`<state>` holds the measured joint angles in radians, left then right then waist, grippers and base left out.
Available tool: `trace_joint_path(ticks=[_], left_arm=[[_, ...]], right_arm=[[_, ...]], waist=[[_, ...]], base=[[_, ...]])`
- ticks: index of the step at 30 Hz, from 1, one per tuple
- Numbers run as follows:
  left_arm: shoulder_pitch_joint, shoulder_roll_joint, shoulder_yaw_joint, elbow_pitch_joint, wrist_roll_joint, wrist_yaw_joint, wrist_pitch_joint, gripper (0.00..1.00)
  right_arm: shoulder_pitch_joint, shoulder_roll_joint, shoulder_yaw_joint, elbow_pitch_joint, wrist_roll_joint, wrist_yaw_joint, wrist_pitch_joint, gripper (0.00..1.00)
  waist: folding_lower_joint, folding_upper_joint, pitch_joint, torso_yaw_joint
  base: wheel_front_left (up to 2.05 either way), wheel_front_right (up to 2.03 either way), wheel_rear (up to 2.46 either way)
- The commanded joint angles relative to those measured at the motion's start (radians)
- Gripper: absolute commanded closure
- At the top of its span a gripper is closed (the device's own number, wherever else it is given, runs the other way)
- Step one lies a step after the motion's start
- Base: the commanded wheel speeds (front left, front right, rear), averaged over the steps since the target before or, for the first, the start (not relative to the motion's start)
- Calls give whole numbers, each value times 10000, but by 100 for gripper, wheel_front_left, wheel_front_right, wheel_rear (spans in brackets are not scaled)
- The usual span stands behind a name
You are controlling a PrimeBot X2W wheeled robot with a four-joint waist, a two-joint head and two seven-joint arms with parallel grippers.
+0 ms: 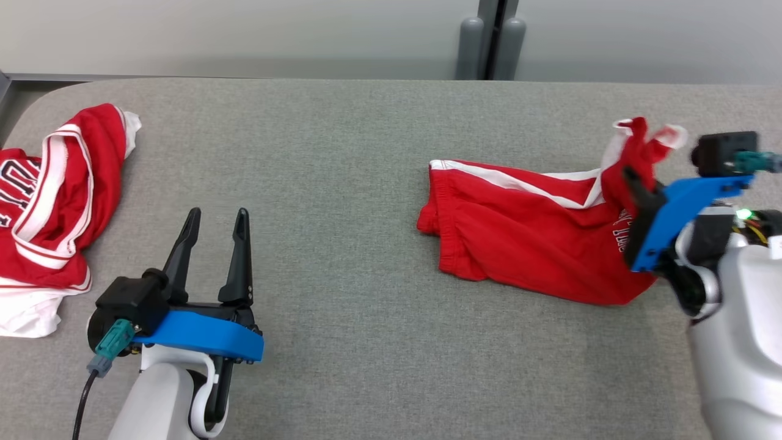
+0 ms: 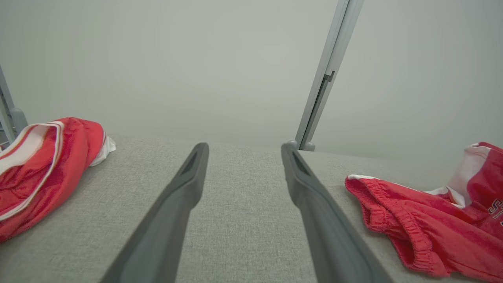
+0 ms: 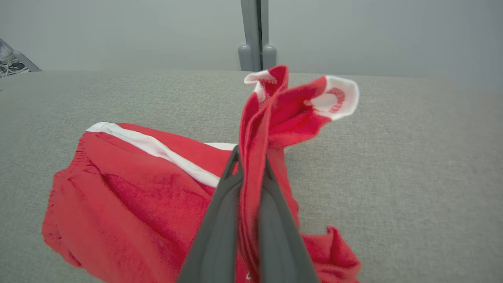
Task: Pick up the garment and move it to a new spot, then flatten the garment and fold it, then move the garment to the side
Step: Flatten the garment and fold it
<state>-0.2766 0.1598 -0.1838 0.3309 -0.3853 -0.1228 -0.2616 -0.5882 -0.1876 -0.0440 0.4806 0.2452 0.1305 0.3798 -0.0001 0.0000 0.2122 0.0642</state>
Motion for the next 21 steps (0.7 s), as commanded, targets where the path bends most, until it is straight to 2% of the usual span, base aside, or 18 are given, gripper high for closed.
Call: trace_joint_path(ticks=[1,5,9,14,20,21], left_arm=[[124,21,38,32,60,47,-48,0],[166,-44,153,31,145,41,-48,0],[146,-145,126,55,178,-1,-50,0],[-23,-259,-29,104,187,-45,-48,0],[-188,-359,-77,220,147,-82,-48,0],[-184,-372,-75,247,141,-86,-48,0]], right_arm=[[-54,128,75,-93,-46,5,57,100],[-301,795,727,-219,-180,5,326,100],[-528,1201,1339,131,-197,5,419,100],[-915,1363,1890,1056,-104,5,361,100],[-1349,1358,2784,2084,742,5,21,100],[-1441,1359,2870,2229,813,5,-76,76]], waist=[[1,0,-8,46],[1,0,-15,263],[1,0,41,525],[1,0,155,874],[1,0,285,1133],[1,0,296,1144]], base=[[0,0,0],[0,0,0],[0,0,0],[0,0,0],[0,0,0],[0,0,0]])
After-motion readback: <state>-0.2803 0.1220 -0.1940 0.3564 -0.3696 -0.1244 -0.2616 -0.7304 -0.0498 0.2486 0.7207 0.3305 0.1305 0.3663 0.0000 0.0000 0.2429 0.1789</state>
